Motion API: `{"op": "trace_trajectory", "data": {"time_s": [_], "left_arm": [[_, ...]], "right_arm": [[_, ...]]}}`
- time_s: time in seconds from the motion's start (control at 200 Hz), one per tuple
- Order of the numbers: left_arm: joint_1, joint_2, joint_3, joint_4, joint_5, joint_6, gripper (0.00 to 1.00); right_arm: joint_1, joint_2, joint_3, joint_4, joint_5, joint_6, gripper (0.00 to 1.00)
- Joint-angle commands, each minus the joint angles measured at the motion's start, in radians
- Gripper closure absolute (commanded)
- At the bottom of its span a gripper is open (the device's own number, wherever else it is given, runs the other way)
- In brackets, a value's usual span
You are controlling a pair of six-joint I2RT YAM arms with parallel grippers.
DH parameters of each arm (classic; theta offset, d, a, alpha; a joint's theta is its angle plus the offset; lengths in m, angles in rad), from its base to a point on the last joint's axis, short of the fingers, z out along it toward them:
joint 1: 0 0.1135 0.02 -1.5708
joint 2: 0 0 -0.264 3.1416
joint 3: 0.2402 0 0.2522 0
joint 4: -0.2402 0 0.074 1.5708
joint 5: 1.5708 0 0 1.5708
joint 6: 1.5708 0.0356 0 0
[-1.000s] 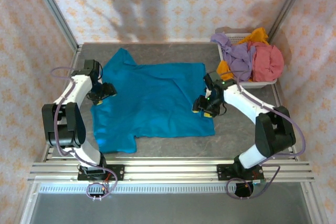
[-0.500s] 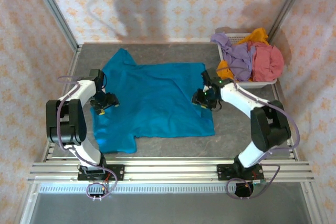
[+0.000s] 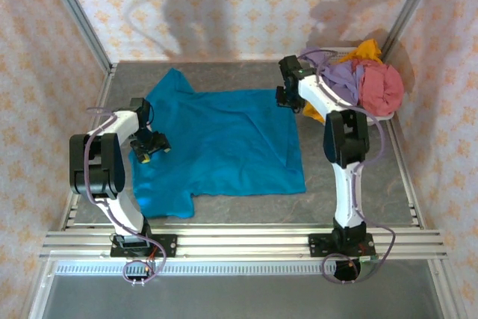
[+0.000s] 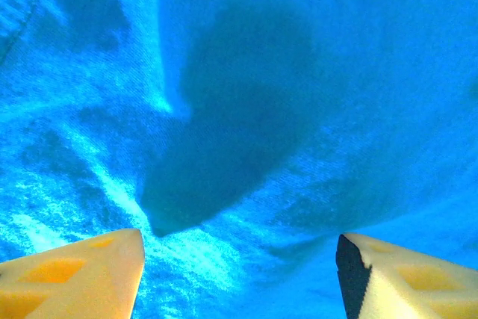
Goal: Fold and stack the t-shirts
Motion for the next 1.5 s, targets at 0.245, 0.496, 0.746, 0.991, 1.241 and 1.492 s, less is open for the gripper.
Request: {"op": "trace_trajectory", "data": {"time_s": [0.245, 0.496, 0.746, 0.991, 1.241, 1.492], "left_arm": [[-0.005, 0.025, 0.016, -0.029, -0.024, 0.035, 0.30], [-0.005, 0.033, 0.018, -0.027, -0.019, 0.035, 0.30], [-0.005, 0.033, 0.025, -0.035, -0.024, 0.040, 0.30], [-0.006, 0.034, 0.023, -0.033, -0.023, 0.040, 0.30], [-0.006, 0.037, 0.022, -0.038, -0.022, 0.043, 0.30], [-0.005, 0.034, 0.015, -0.045, -0.033, 0.049, 0.30]], "right_arm": [[-0.021, 0.194, 0.287, -0.189, 0.124, -0.083, 0.70], [-0.031, 0.241, 0.316, -0.163, 0.091, -0.090, 0.70], [-0.036, 0.251, 0.320, -0.155, 0.080, -0.092, 0.76], [-0.036, 0.251, 0.326, -0.157, 0.077, -0.097, 0.81], [-0.039, 0.254, 0.339, -0.158, 0.078, -0.103, 0.90], [-0.043, 0.252, 0.368, -0.170, 0.090, -0.111, 1.00]]}}
